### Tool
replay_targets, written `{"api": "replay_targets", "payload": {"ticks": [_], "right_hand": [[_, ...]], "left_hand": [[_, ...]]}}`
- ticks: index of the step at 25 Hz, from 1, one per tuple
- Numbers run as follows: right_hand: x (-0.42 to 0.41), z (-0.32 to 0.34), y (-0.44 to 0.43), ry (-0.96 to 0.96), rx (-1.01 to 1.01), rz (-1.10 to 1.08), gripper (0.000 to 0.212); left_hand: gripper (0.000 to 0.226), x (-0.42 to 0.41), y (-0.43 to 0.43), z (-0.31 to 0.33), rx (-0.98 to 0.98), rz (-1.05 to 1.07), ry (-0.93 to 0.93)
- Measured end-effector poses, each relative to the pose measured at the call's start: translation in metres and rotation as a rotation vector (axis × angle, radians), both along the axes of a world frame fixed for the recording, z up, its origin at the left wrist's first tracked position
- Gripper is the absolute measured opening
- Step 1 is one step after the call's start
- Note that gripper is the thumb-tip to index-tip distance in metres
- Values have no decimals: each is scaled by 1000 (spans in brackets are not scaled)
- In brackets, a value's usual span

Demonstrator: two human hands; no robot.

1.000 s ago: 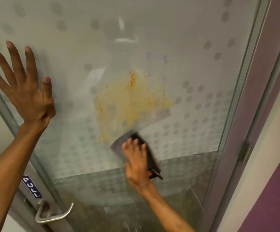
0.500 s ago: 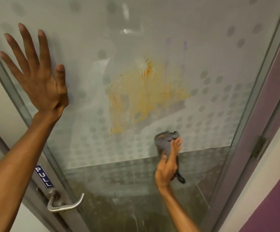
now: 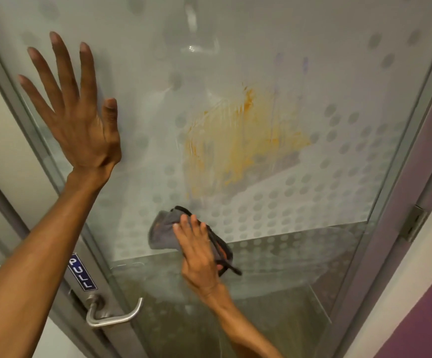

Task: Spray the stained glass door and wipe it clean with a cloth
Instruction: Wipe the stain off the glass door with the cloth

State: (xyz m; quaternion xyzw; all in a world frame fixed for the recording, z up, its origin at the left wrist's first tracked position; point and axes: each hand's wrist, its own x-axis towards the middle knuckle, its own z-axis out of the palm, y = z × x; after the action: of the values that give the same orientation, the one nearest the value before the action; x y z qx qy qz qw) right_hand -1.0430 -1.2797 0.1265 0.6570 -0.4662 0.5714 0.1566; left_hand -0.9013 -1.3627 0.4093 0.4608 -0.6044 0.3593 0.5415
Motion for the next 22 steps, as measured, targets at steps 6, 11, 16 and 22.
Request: {"api": "replay_targets", "payload": {"ticks": [6,11,16,22], "right_hand": [[-58,20,80,-1170,114,-41,49],[-80,77,72,-1190,-153,-222,51],[-75,84,26,-697,-5,-257,65],[-77,87,6,-650,-106,-293,61]], "left_hand": [[98,-2,8,1,13,36,-6],[94,-2,15,3,34,15,-10],[92,0,12,4,36,20,-27],[92,-2,6,3,17,46,-30]]}}
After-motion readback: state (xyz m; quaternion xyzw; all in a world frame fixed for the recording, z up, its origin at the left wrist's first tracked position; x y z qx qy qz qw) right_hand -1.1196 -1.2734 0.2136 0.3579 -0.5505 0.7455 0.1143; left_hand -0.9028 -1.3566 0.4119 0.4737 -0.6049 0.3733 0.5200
